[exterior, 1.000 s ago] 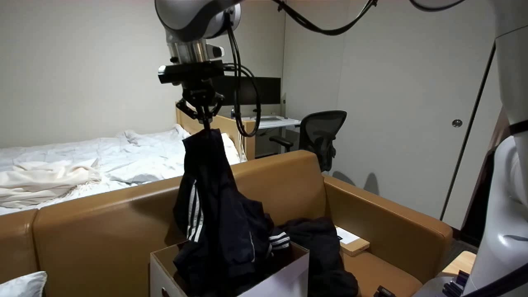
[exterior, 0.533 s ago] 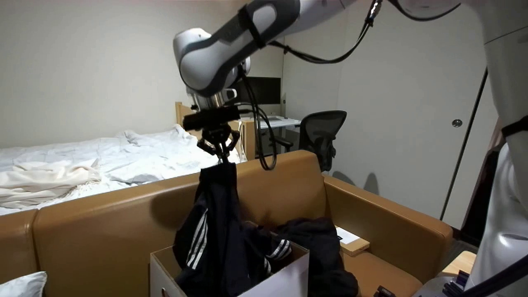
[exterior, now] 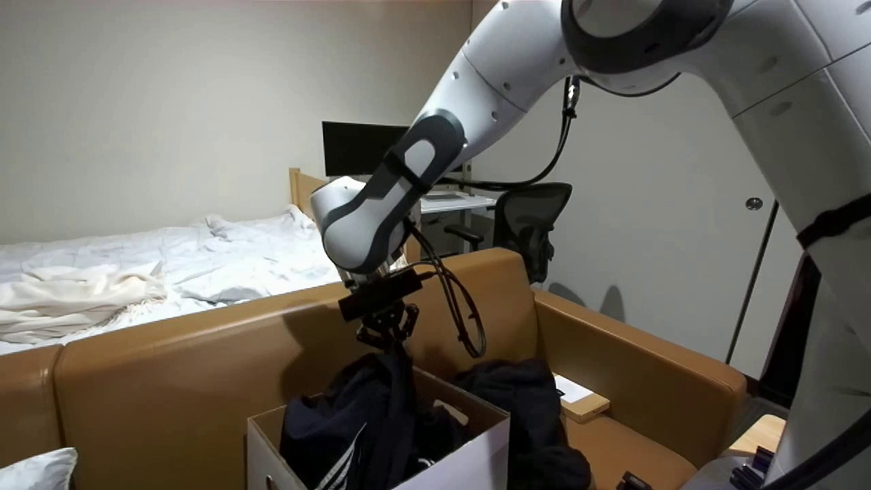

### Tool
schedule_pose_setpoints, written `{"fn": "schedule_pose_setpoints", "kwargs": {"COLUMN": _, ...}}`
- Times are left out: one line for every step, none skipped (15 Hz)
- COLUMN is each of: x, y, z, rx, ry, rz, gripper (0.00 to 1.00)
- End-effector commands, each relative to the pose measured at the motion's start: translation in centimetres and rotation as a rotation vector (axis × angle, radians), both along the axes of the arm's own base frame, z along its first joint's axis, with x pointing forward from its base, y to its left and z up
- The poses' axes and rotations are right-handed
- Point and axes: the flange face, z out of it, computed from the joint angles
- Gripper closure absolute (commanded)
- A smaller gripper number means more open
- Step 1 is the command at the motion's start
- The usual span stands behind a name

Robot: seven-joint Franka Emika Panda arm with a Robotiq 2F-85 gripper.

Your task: Pick up the black cloth from the sofa and put it in the box

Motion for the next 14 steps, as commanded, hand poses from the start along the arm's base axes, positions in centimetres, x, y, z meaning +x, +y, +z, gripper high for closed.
{"fn": "schedule_pose_setpoints", "kwargs": {"x": -0.6, "y": -1.0, "z": -3.8, "rx": 0.012, "ry": 0.096, "rz": 0.057, "gripper": 1.0}}
{"fn": "schedule_pose_setpoints", "kwargs": {"x": -0.8, "y": -1.3, "z": -4.8, "rx": 0.008, "ry": 0.115, "rz": 0.067, "gripper": 1.0}}
{"fn": "schedule_pose_setpoints", "kwargs": {"x": -1.0, "y": -1.6, "z": -5.5, "rx": 0.003, "ry": 0.127, "rz": 0.069, "gripper": 1.0}}
{"fn": "schedule_pose_setpoints", "kwargs": {"x": -1.1, "y": -1.9, "z": -6.1, "rx": -0.002, "ry": 0.139, "rz": 0.072, "gripper": 1.0}}
{"fn": "schedule_pose_setpoints", "kwargs": {"x": -1.2, "y": -2.1, "z": -6.5, "rx": -0.006, "ry": 0.147, "rz": 0.072, "gripper": 1.0}}
{"fn": "schedule_pose_setpoints", "kwargs": {"x": -1.3, "y": -2.4, "z": -6.9, "rx": -0.008, "ry": 0.151, "rz": 0.072, "gripper": 1.0}}
{"fn": "schedule_pose_setpoints", "kwargs": {"x": -1.3, "y": -2.6, "z": -7.2, "rx": -0.015, "ry": 0.155, "rz": 0.068, "gripper": 1.0}}
{"fn": "schedule_pose_setpoints", "kwargs": {"x": -1.4, "y": -2.7, "z": -7.4, "rx": -0.018, "ry": 0.158, "rz": 0.066, "gripper": 1.0}}
{"fn": "schedule_pose_setpoints", "kwargs": {"x": -1.4, "y": -2.9, "z": -7.6, "rx": -0.022, "ry": 0.161, "rz": 0.059, "gripper": 1.0}}
{"fn": "schedule_pose_setpoints", "kwargs": {"x": -1.5, "y": -2.9, "z": -7.8, "rx": -0.025, "ry": 0.161, "rz": 0.053, "gripper": 0.73}}
{"fn": "schedule_pose_setpoints", "kwargs": {"x": -1.5, "y": -3.0, "z": -7.9, "rx": -0.032, "ry": 0.16, "rz": 0.048, "gripper": 0.72}}
{"fn": "schedule_pose_setpoints", "kwargs": {"x": -1.5, "y": -3.1, "z": -8.0, "rx": -0.036, "ry": 0.164, "rz": 0.05, "gripper": 0.67}}
{"fn": "schedule_pose_setpoints", "kwargs": {"x": -1.6, "y": -3.2, "z": -8.0, "rx": -0.035, "ry": 0.167, "rz": 0.049, "gripper": 0.61}}
{"fn": "schedule_pose_setpoints", "kwargs": {"x": -1.6, "y": -3.2, "z": -8.0, "rx": -0.035, "ry": 0.169, "rz": 0.049, "gripper": 0.54}}
